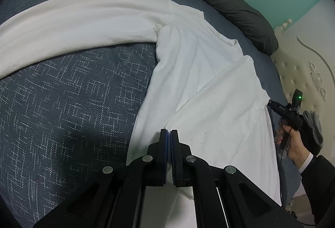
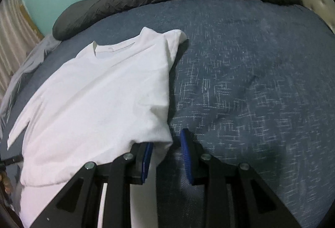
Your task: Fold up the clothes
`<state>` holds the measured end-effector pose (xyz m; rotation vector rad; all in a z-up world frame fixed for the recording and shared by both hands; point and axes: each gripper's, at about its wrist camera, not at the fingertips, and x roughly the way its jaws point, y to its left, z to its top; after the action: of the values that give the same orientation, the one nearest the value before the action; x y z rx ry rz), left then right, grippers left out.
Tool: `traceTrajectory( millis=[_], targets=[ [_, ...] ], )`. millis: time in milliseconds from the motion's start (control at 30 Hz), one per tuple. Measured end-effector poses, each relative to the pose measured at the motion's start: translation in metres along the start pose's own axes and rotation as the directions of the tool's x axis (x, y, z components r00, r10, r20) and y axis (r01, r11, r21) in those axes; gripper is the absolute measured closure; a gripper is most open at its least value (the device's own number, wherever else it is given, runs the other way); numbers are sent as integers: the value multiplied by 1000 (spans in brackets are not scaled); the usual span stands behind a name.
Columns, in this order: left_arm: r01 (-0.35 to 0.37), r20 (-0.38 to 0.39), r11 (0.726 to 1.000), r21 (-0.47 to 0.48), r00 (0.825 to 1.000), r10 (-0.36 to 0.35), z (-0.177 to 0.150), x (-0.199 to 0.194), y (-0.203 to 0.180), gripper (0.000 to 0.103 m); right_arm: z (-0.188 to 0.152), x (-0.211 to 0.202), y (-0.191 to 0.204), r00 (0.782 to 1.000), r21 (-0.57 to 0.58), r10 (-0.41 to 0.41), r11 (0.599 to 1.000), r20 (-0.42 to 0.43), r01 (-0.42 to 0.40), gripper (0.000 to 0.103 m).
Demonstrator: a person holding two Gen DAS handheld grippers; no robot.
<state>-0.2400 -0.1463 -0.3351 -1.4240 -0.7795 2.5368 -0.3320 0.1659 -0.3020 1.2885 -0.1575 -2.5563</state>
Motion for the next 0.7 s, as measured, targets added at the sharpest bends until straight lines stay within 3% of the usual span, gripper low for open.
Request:
traceTrajectory(
  millis=[67, 100, 200, 433, 567, 700],
  targets=[
    [-2, -3, 1000, -1, 1000, 2, 0, 0, 1, 100, 0, 0, -2, 1000, 12, -11, 1000, 7, 11, 82],
    [-5, -2, 1000, -1, 1000, 5, 0, 0, 1, 100, 0, -1, -2, 1000, 18, -16, 1000, 10, 16, 95],
    [-9, -1, 1000, -2, 1000, 9, -1, -1, 2, 100, 2, -5, -4, 999, 24, -38, 999, 19, 38, 100],
    [-4, -11, 999, 33, 1000, 5, -3, 3, -9, 100, 14, -35, 3, 988, -74, -154, 985, 18, 155, 101],
    [2, -27, 998, 57, 1000, -1, -5, 11, -20, 100, 18, -18, -10, 971, -84, -235, 969, -47, 230, 101],
    [10, -41, 998, 68, 999, -7, -6, 16, -27, 100, 17, -4, -17, 961, -92, -266, 961, -76, 259, 101]
  ],
)
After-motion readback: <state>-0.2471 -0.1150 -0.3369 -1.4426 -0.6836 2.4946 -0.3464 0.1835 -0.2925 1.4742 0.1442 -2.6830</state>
